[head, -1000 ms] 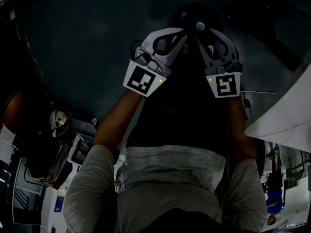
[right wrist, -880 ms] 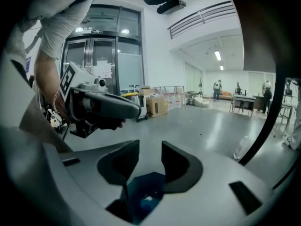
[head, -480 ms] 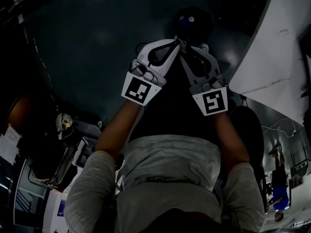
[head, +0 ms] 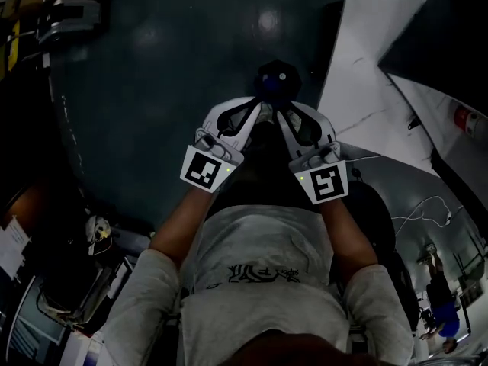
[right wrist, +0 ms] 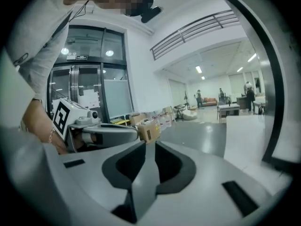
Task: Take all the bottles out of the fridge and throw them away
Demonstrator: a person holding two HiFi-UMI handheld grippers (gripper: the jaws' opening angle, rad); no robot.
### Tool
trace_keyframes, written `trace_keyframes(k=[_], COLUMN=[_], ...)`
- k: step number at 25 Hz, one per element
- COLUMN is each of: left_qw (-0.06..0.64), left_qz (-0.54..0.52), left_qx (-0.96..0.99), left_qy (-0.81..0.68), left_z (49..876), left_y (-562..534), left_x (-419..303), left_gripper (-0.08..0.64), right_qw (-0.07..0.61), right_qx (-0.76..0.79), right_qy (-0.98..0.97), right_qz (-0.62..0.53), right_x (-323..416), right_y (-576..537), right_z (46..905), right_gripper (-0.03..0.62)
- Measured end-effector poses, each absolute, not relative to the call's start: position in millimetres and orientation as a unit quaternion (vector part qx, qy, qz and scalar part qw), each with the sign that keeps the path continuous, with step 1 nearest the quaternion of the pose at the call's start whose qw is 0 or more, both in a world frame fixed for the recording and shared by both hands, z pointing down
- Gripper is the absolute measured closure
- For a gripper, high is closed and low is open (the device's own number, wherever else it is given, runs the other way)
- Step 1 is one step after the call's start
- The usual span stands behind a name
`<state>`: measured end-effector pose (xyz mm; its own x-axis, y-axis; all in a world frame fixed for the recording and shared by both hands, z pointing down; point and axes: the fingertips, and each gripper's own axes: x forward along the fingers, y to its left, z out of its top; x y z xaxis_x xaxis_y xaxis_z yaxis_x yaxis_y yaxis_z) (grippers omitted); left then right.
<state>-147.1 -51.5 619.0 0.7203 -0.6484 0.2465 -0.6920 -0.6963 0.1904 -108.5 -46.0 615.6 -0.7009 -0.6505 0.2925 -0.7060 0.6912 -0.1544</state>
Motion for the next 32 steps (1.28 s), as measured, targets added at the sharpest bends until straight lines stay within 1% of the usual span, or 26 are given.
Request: trace_keyframes(k=[8,13,18,27,32], left_qw=[0.126,0.110,0.095,0.062,0.062], left_qz=[0.064,0.046,0.028,0.006,0.003], left_qx=[0.915,0.919,0.921,0.928,0.937], left_qy=[-0.377,-0.375,-0.376,-0.368,-0.344], left_z=[519,465,415,349,326], left_y=[-54,-50,-50,-41,-27], left_x=[-141,-137,-135,-132,-117], left_gripper=[0.551,0.551,0.551,0.552,0.552], right_qw=[0.086,0.075,0.079,0.076,0.052], right_qx=[0.383,0.383,0.387,0.406,0.418], right_qy=[-0.914,-0.916,-0.914,-0.906,-0.904], right_qz=[0.105,0.098,0.092,0.091,0.073], right_x=[-97,-98,-96,-88,-79], right_y=[-53,-49,-47,-40,-26], right_z=[514,466,421,354,329], right_gripper=[0.564,0.569,0.580,0.582,0.583])
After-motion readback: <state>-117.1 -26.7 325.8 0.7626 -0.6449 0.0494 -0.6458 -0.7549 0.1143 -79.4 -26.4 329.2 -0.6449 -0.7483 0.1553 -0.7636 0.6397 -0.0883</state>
